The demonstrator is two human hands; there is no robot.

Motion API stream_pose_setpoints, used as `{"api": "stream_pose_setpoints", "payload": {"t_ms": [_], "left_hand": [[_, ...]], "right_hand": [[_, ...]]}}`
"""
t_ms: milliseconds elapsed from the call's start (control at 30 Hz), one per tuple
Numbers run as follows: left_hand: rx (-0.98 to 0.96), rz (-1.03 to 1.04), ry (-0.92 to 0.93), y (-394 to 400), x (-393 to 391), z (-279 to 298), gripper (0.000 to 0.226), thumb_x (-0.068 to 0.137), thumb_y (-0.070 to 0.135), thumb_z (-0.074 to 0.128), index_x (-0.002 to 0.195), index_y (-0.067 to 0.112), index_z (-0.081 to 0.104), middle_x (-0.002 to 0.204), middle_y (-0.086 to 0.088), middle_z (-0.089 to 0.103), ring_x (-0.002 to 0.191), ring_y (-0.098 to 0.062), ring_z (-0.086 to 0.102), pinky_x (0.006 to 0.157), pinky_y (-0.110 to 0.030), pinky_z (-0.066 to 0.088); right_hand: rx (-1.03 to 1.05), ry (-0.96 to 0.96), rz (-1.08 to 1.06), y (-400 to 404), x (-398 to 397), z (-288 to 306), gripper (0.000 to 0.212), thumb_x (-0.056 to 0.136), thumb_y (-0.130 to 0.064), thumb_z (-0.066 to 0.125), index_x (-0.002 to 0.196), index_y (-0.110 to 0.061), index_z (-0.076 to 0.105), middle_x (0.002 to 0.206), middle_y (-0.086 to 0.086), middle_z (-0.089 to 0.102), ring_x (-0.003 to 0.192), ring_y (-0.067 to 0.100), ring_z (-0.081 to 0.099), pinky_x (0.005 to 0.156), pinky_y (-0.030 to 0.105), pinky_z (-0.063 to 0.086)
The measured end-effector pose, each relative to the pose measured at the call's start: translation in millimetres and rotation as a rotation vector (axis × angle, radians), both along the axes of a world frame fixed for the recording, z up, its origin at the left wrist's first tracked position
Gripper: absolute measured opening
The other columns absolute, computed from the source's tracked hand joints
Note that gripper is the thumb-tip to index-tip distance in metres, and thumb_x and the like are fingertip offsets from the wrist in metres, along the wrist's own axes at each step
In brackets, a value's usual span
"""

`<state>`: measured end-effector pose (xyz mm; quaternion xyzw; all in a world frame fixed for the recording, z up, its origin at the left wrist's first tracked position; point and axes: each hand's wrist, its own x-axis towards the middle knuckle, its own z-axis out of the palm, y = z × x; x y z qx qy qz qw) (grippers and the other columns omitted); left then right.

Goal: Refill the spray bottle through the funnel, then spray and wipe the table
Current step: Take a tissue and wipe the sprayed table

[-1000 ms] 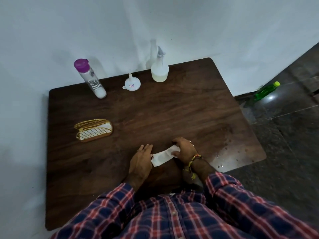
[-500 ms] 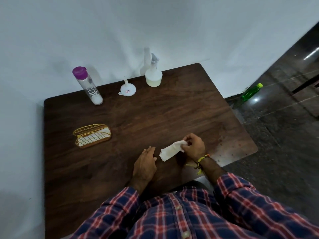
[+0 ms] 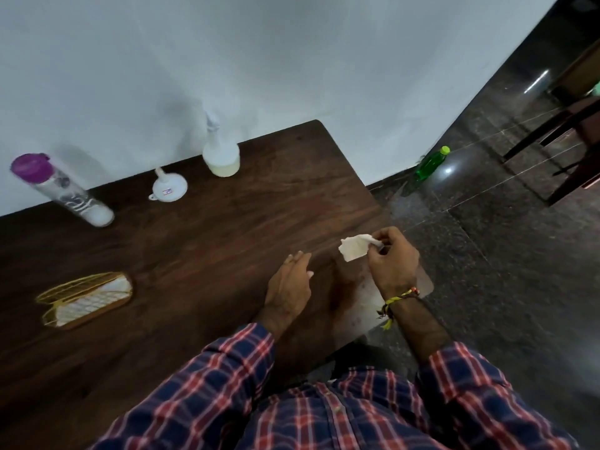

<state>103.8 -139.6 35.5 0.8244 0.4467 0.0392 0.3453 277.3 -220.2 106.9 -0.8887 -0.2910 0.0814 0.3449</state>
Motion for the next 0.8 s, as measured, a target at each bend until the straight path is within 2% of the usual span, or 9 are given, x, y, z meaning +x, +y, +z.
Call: {"api": "stream_pose_setpoints", "payload": {"t_ms": [200, 300, 400, 500, 600, 800], "left_hand": [[0.129, -0.102, 0.024, 22, 157, -5, 0.053, 0.101, 0.033, 0.046, 0.149, 0.017, 0.035, 0.164, -0.007, 0.005, 0.151, -0.023, -0.001, 0.118, -0.037, 0.021], [0.151, -0.099, 0.09, 39, 227, -25, 0.054, 0.102, 0.038, 0.039, 0.152, 0.016, 0.03, 0.164, -0.011, 0.003, 0.151, -0.025, -0.003, 0.122, -0.041, 0.013], [0.176, 0.002, 0.166, 68, 285, -42, 0.057, 0.103, 0.041, 0.035, 0.153, 0.015, 0.028, 0.163, -0.012, 0.008, 0.151, -0.027, 0.001, 0.122, -0.042, 0.004], [0.188, 0.131, 0.189, 88, 309, -56, 0.059, 0.102, 0.042, 0.039, 0.151, 0.01, 0.032, 0.161, -0.014, 0.018, 0.151, -0.027, 0.009, 0.122, -0.043, 0.005], [0.28, 0.182, 0.205, 88, 314, -72, 0.059, 0.098, 0.041, 0.048, 0.145, 0.006, 0.042, 0.157, -0.016, 0.03, 0.148, -0.03, 0.02, 0.122, -0.045, 0.01], [0.369, 0.192, 0.217, 87, 315, -88, 0.054, 0.096, 0.034, 0.047, 0.142, 0.005, 0.045, 0.156, -0.017, 0.031, 0.148, -0.031, 0.022, 0.121, -0.05, 0.013]], "right_hand": [[0.12, 0.019, -0.01, 18, 116, -15, 0.019, 0.077, -0.006, 0.072, 0.093, -0.016, 0.068, 0.085, 0.004, 0.074, 0.072, 0.02, 0.069, 0.072, 0.034, 0.058], [0.134, 0.042, -0.009, 30, 177, -31, 0.02, 0.077, -0.006, 0.072, 0.094, -0.015, 0.068, 0.087, 0.004, 0.074, 0.075, 0.02, 0.07, 0.073, 0.032, 0.058], [0.11, 0.076, -0.009, 44, 232, -54, 0.019, 0.077, -0.007, 0.073, 0.092, -0.016, 0.067, 0.085, 0.001, 0.073, 0.074, 0.017, 0.069, 0.069, 0.03, 0.057], [0.054, 0.121, 0.0, 64, 271, -84, 0.017, 0.076, -0.007, 0.073, 0.09, -0.015, 0.067, 0.084, 0.003, 0.073, 0.074, 0.02, 0.069, 0.068, 0.034, 0.058], [-0.042, 0.202, -0.009, 95, 299, -114, 0.015, 0.075, -0.005, 0.07, 0.088, -0.012, 0.067, 0.083, 0.009, 0.073, 0.077, 0.029, 0.068, 0.069, 0.036, 0.055], [-0.239, 0.331, -0.004, 161, 330, -167, 0.012, 0.077, -0.006, 0.064, 0.088, -0.008, 0.066, 0.088, 0.015, 0.072, 0.086, 0.035, 0.066, 0.073, 0.035, 0.047]]}}
